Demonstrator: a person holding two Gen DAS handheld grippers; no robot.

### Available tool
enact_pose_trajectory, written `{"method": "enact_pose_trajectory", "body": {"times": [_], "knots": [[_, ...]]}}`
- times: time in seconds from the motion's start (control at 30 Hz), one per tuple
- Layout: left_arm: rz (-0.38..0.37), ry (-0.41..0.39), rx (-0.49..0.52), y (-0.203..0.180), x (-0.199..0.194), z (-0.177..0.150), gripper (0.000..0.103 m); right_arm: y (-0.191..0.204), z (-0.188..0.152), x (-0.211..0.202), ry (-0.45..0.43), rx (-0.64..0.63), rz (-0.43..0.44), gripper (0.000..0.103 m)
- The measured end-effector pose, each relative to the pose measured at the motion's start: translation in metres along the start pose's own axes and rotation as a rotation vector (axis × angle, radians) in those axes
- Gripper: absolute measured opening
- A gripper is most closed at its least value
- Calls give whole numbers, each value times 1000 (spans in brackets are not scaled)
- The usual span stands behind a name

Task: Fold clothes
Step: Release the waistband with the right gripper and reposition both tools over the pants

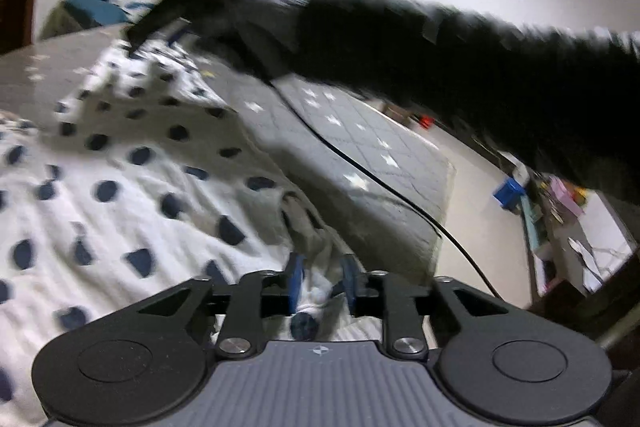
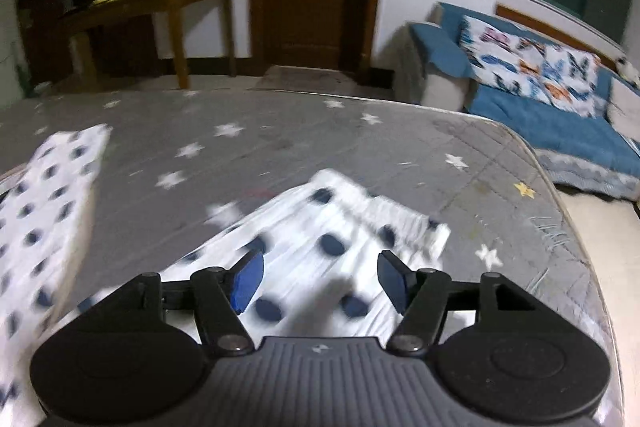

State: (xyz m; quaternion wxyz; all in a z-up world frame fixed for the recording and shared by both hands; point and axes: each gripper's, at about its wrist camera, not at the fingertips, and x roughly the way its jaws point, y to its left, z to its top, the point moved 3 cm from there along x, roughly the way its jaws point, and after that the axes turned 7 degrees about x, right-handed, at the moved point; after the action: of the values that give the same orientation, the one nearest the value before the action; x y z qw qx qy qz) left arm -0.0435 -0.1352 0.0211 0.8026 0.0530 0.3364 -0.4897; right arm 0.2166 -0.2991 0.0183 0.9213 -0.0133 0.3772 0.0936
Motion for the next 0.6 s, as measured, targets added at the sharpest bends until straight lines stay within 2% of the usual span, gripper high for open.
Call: {"method": "enact_pose_trajectory", "body": {"times": [0.1, 0.33, 0.47, 0.6], "knots": [[97, -41, -39, 10, -21, -3, 29, 19, -21, -29, -1, -40, 69, 69], [322, -96, -209, 55, -62, -21, 28, 66, -80, -86, 18, -97, 210, 69], [405, -100, -276, 77, -76, -32, 27, 85, -106, -108, 12, -127, 248, 69], [462, -89, -335, 91, -86, -47, 23, 109, -134, -130, -24, -229, 266, 69]]}}
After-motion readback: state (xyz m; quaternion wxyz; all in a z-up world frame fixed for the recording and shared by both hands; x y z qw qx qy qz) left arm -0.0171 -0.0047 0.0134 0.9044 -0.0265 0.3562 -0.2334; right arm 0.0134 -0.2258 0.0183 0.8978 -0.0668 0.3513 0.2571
